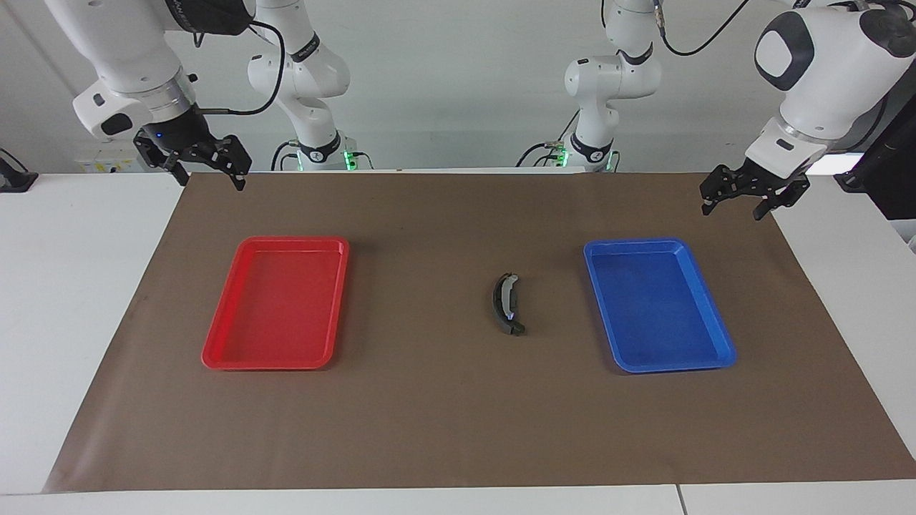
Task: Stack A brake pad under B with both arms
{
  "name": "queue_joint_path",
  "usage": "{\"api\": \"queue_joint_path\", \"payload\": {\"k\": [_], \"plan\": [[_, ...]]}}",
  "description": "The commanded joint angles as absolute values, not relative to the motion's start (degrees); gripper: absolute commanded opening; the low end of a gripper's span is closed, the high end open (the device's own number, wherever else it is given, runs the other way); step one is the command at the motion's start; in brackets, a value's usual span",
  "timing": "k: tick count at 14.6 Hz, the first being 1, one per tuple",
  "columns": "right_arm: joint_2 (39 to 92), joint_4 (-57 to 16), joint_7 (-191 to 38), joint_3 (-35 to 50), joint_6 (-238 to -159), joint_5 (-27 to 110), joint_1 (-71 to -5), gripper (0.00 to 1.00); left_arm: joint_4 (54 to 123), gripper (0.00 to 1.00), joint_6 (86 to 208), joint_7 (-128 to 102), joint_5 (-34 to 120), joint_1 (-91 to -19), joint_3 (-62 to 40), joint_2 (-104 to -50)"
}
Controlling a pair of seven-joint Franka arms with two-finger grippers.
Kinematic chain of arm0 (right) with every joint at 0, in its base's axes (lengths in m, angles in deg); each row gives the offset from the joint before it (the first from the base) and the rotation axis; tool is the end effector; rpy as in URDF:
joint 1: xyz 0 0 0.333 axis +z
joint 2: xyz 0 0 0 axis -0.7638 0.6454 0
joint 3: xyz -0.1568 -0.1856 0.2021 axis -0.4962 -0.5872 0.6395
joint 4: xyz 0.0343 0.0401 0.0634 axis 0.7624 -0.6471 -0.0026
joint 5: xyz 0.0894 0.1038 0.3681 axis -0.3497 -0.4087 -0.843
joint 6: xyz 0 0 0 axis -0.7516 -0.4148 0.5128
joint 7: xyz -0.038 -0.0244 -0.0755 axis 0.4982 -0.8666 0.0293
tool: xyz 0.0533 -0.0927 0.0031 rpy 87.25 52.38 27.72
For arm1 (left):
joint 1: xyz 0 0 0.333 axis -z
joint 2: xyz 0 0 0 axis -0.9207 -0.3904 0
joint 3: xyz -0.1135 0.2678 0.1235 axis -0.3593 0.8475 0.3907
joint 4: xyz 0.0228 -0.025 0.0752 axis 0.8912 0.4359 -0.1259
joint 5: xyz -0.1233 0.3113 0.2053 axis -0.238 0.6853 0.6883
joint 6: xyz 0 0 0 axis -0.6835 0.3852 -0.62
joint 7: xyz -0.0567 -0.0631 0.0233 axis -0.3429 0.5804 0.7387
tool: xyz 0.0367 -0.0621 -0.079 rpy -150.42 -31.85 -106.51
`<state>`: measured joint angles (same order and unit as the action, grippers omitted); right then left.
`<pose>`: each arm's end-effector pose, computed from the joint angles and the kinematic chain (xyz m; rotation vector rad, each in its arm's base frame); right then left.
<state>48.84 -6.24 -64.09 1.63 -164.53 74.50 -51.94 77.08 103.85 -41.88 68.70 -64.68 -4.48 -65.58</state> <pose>0.5349 -0.0112 0.6363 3.0931 -0.1416 -0.1103 0.5505 0.0103 0.5809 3.1178 -0.3396 -0.0415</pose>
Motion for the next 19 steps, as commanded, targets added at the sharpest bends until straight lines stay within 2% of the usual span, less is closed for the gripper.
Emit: {"api": "queue_joint_path", "payload": {"k": [1, 19], "plan": [[49.2, -5.4, -65.7, 2.2, -163.8, 73.6, -52.7, 0.99, 77.3, 0.99, 103.8, -42.3, 69.2, -65.3, -4.8, -65.4], [49.0, -5.8, -65.7, 3.1, -165.3, 73.6, -52.7, 0.99, 77.3, 0.99, 103.8, -42.3, 69.2, -65.4, -4.8, -65.3]]}}
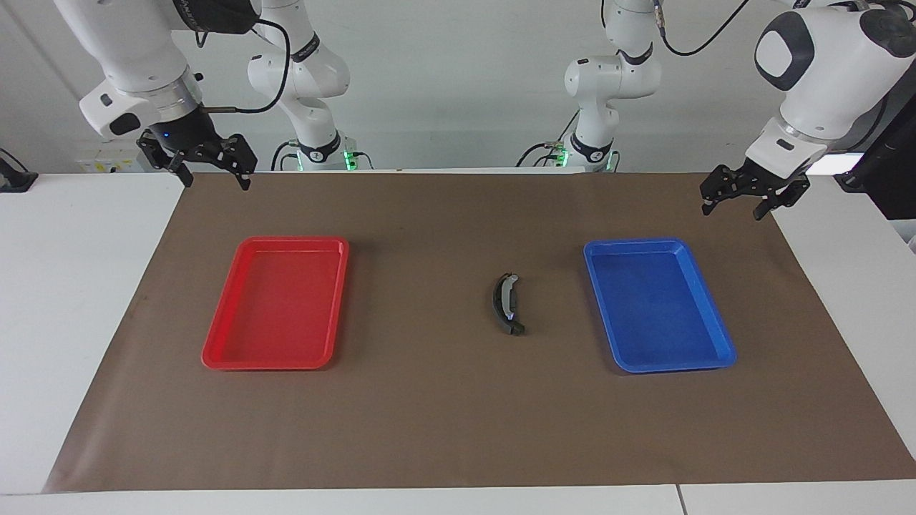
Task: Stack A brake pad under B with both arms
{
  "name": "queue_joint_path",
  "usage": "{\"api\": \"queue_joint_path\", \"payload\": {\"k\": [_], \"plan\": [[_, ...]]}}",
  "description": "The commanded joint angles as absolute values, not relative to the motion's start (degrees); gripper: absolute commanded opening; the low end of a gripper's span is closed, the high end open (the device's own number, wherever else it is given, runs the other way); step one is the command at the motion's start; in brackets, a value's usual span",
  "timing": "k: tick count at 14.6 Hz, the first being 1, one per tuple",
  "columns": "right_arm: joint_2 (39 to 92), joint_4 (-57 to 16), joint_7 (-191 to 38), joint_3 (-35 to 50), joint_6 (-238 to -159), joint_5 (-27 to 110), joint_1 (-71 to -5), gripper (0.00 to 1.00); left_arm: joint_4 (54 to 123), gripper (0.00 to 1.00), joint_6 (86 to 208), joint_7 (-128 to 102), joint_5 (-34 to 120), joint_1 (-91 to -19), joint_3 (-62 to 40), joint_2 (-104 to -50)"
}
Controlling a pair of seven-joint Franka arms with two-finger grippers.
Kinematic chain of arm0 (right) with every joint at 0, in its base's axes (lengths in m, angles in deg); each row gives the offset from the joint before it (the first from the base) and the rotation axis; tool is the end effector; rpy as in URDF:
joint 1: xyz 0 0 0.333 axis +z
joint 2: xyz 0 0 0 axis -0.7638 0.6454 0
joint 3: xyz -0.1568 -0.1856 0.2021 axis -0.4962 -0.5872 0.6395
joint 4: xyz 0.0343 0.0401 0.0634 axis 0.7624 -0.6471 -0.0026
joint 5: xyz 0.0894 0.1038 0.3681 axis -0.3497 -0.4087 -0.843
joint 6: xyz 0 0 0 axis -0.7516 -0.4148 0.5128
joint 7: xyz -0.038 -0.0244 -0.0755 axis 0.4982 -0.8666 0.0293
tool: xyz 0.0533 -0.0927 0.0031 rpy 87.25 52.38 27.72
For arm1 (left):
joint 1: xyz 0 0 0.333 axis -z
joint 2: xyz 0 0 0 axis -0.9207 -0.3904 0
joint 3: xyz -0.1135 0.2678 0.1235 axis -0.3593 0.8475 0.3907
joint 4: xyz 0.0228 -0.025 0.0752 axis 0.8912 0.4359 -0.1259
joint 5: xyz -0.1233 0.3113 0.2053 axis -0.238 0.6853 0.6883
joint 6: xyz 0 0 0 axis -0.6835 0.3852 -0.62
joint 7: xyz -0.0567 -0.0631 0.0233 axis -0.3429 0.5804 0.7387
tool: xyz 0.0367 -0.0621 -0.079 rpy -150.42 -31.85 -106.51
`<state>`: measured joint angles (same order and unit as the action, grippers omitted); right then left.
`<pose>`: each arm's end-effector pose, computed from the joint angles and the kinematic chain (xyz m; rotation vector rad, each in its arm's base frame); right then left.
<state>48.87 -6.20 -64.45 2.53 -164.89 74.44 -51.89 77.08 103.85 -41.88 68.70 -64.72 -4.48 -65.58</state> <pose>0.5359 -0.0021 0.6369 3.0955 -0.1060 -0.1000 0.5504 0.0107 0.5809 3.1179 -0.3385 -0.0415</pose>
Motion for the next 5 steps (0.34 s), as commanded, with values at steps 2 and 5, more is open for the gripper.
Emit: {"api": "queue_joint_path", "payload": {"k": [2, 5], "plan": [[49.0, -5.8, -65.7, 3.1, -165.2, 73.6, -52.7, 0.99, 77.3, 0.99, 103.8, -42.3, 69.2, -65.3, -4.8, -65.3], [48.8, -6.0, -65.6, 3.1, -165.3, 73.6, -52.7, 0.99, 77.3, 0.99, 103.8, -42.3, 69.2, -65.3, -4.8, -65.3]]}}
